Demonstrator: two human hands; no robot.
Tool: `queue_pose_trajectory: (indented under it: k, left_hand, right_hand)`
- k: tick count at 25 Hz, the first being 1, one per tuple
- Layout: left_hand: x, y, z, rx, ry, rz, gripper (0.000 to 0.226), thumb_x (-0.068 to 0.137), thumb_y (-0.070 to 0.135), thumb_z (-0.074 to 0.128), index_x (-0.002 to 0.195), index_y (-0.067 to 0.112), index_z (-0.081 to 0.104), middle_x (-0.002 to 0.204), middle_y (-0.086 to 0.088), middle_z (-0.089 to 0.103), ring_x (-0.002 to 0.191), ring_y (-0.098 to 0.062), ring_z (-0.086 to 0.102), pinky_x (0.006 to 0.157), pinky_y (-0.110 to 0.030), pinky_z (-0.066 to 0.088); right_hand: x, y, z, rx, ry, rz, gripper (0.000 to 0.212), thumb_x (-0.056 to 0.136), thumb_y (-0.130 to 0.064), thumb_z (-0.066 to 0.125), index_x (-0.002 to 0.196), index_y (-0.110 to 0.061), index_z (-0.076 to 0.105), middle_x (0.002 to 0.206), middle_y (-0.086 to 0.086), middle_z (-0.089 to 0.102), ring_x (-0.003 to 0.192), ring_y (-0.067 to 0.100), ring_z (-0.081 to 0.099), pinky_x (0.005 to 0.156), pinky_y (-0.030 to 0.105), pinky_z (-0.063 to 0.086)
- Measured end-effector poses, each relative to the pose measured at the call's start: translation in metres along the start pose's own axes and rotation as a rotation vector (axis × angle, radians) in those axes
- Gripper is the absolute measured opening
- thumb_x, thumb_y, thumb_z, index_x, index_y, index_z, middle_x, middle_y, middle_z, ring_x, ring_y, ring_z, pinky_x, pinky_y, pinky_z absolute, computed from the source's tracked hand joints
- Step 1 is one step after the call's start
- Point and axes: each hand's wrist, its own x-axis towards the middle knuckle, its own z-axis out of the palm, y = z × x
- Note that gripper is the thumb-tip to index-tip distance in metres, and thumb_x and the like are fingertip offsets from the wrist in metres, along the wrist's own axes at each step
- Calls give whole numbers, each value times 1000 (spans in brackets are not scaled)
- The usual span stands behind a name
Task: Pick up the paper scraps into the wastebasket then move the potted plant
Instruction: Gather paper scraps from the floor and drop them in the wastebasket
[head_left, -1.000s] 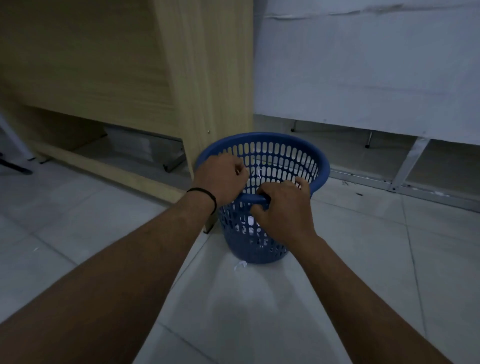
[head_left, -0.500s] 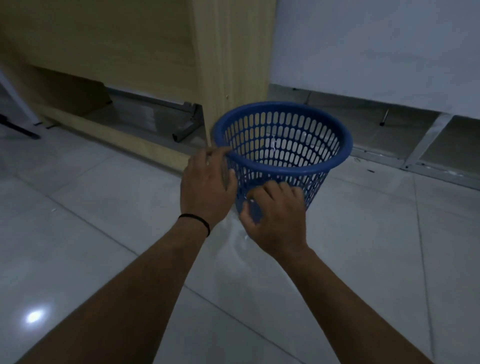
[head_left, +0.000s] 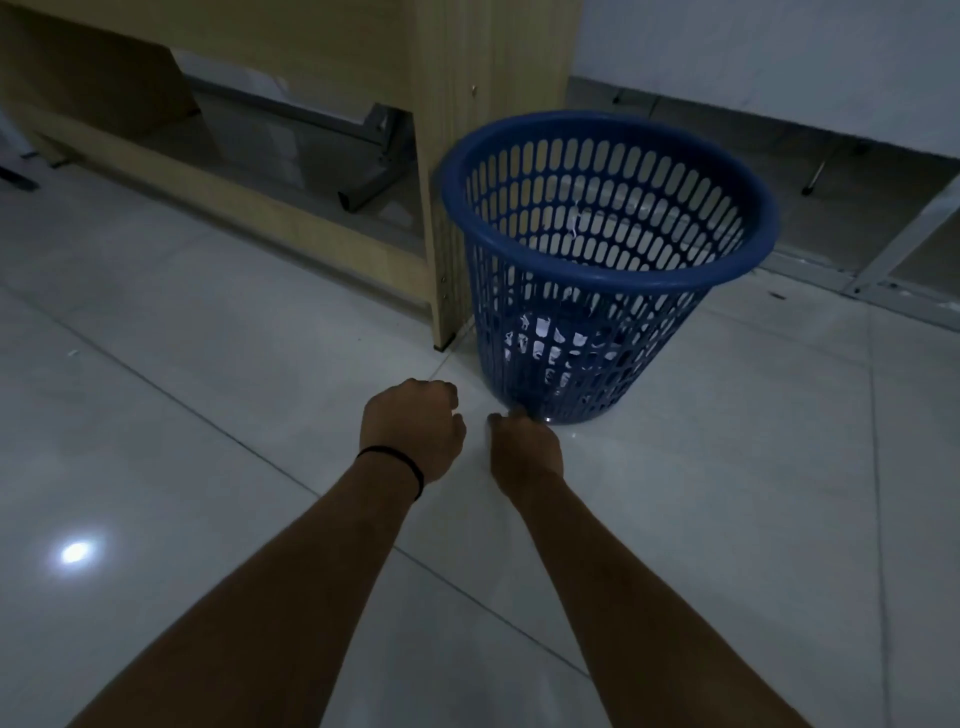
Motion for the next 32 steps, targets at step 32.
queue_pose_trajectory:
  k: [32]
  left_hand:
    - [-38,-30,-64,24,193,-135,28,96,34,46,96,20,70,87,-1,70,79,-20,65,62,-24,37]
  right_hand:
    - [-2,-22,-221,214,679,202,20,94,-34,55,100,-20,69,95,2,70,91,24,64,77,35,42]
